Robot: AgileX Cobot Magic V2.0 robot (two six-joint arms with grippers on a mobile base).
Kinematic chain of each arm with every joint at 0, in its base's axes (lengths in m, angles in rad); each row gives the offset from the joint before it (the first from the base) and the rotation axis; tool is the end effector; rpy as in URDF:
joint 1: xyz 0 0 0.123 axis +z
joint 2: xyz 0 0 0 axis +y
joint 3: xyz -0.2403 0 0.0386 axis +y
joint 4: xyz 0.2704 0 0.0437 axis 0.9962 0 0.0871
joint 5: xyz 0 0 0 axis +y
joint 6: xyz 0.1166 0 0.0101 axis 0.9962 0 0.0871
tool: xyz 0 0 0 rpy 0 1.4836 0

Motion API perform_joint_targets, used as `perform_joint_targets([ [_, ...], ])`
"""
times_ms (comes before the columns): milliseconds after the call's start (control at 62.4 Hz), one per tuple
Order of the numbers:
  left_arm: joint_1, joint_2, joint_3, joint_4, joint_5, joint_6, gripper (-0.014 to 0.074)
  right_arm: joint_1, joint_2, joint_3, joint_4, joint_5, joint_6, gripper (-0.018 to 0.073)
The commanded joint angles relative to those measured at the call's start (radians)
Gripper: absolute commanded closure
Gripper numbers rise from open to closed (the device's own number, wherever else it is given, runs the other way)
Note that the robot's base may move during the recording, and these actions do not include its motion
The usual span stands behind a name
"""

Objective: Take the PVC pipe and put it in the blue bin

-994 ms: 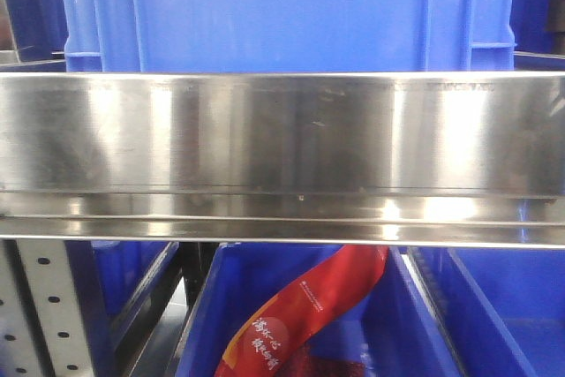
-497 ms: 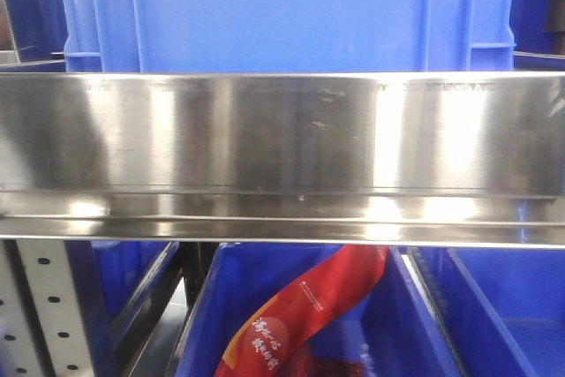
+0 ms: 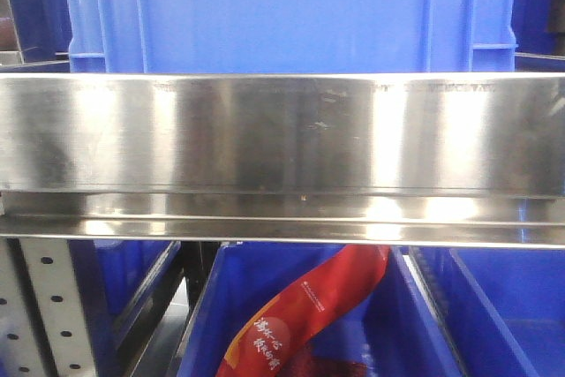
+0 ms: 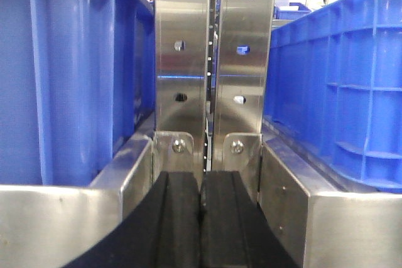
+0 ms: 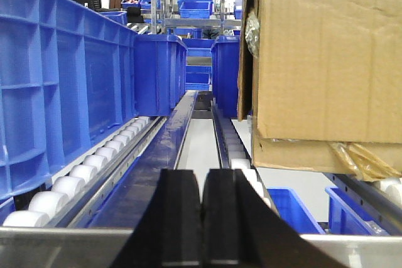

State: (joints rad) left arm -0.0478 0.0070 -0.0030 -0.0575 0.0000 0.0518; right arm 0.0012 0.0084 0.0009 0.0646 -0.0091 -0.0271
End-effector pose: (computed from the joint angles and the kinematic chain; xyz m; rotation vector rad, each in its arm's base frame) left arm 0.1470 -0.0070 0.2155 0.0313 1.4874 -0.0432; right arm 0.1474 0.0001 0.2149 0.0274 1.4836 0.0309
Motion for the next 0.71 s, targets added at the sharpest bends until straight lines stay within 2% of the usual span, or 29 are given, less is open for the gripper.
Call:
perform_joint_targets([
  [0,0.001,-0.007,0.003,0.042,0.000,-0.052,0.0708,-0.007,-0.008,-0.001,-0.009,-0.022,-0.004,0.0728],
  [690,0.001,-0.007,0.003,0.042,-0.010,-0.044,0.0708,-0.007,-0.008,-0.001,-0.009,-0.022,-0.004,0.0728],
])
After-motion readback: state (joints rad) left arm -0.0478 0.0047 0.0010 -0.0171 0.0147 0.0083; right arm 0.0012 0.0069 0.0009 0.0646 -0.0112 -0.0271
